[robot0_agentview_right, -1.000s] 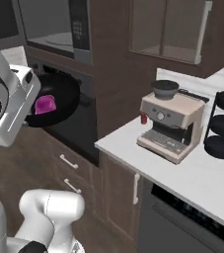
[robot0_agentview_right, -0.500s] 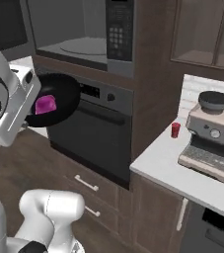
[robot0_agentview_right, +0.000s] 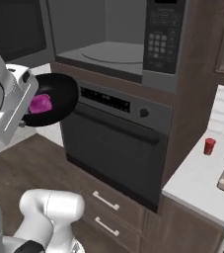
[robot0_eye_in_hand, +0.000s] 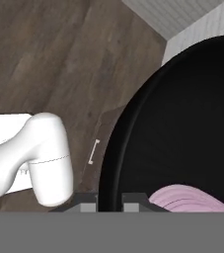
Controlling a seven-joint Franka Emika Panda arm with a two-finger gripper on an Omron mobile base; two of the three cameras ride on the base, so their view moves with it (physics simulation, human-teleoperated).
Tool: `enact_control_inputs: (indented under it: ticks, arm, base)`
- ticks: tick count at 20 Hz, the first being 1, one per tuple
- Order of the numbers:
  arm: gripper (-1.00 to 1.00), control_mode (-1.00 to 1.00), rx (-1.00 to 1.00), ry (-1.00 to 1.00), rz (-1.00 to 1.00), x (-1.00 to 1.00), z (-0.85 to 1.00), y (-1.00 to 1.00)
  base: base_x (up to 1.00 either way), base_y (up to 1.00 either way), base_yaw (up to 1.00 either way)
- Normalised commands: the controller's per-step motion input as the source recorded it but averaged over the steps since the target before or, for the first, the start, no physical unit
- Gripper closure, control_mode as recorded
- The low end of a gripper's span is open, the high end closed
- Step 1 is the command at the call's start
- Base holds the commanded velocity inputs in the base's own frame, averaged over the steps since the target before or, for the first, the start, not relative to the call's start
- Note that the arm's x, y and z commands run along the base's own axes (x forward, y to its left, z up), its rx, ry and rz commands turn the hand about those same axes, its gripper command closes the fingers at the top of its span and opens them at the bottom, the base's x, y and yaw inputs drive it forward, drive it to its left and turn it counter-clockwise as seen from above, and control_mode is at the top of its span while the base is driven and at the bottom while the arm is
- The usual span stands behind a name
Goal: Pick the onion from the sink and place it in the bowl. Then pick the bowl and place it in the microwave. Then close the microwave door and press the start button.
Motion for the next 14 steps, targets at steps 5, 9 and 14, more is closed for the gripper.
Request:
enact_control_inputs:
  ticks: [5,9,14]
  arm:
    - [1.00,1.00,0.00,0.00,0.00,0.00,0.00,0.00]
    - [1.00,1.00,0.00,0.00,0.00,0.00,0.00,0.00]
    - [1.00,1.00,0.00,0.00,0.00,0.00,0.00,0.00]
  base:
    - [0.23,-0.37,0.25]
    - [0.20,-0.26,0.30]
    - [0.43,-0.07,0.17]
